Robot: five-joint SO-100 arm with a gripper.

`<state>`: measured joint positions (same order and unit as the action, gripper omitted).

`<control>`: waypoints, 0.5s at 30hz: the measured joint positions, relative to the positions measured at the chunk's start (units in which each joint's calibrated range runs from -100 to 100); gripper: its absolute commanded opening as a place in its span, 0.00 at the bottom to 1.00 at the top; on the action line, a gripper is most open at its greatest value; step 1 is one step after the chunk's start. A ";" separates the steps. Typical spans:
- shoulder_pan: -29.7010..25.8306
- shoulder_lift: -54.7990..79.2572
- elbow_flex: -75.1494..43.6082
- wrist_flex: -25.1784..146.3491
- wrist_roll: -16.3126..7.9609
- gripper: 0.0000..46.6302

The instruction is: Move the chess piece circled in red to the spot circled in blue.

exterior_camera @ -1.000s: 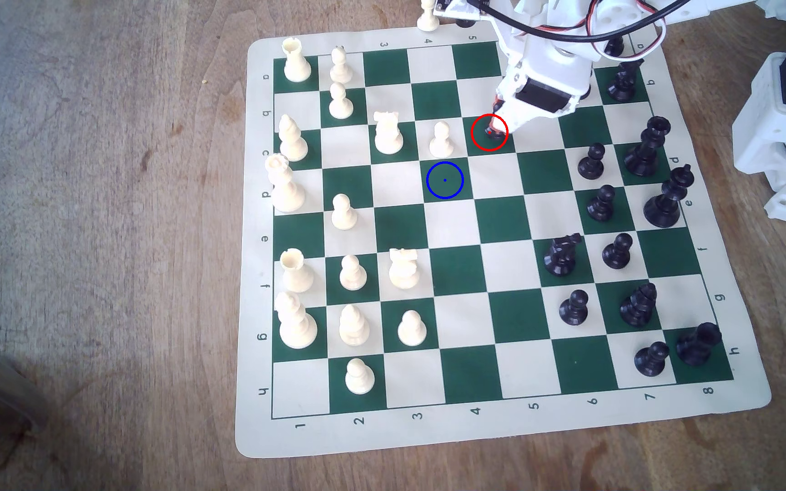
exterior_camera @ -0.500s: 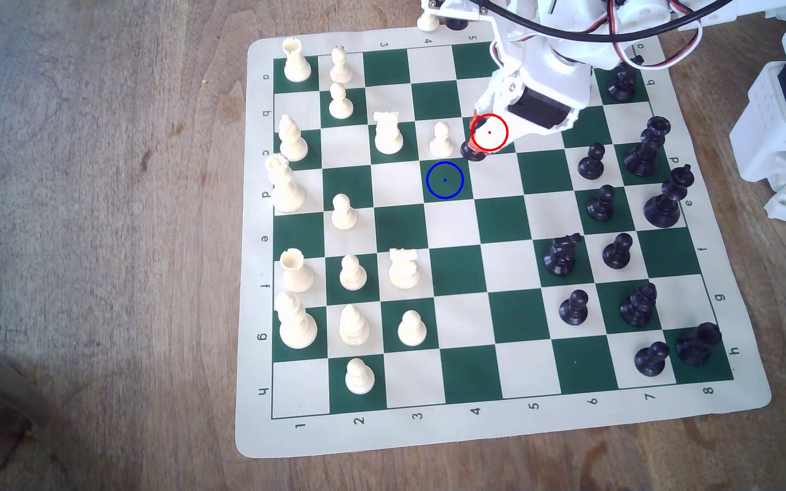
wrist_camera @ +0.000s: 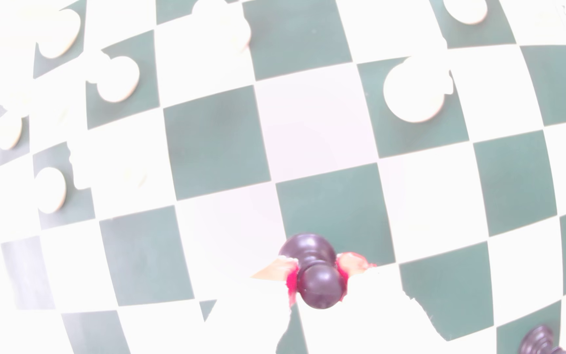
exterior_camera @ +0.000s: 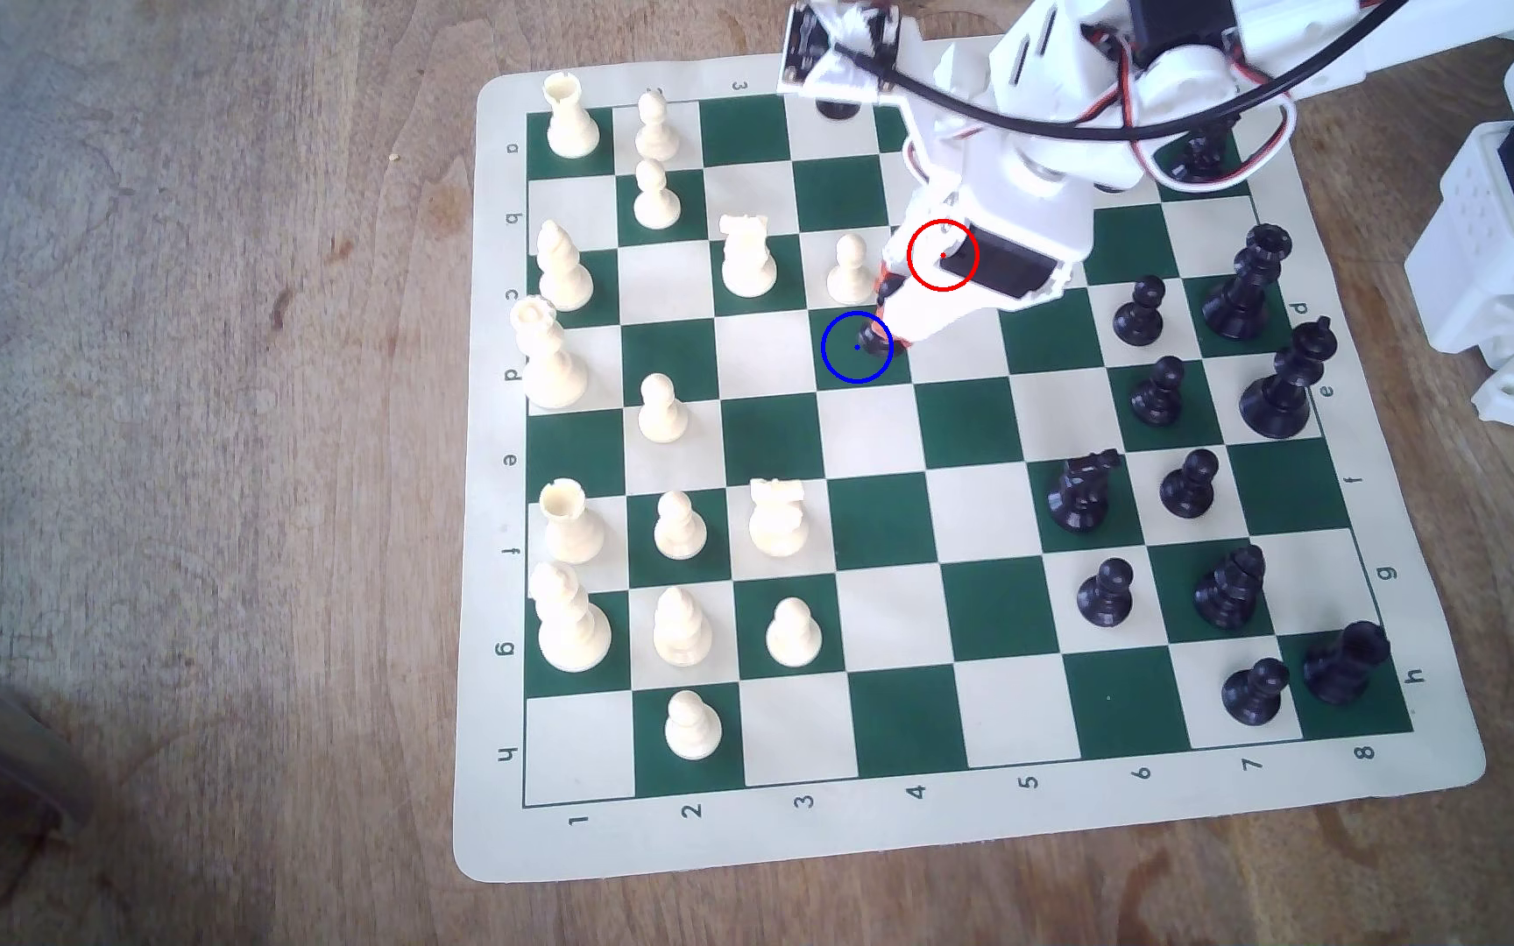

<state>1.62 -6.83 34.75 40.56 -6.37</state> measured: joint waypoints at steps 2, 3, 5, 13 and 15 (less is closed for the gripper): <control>0.07 0.92 0.00 -0.64 0.00 0.04; 0.07 1.51 0.00 -0.88 0.00 0.04; 0.37 2.18 0.00 -1.35 0.00 0.04; 1.11 2.18 0.00 -2.63 0.00 0.06; 1.11 2.18 0.00 -2.95 0.00 0.05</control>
<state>2.73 -4.65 34.75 37.61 -6.37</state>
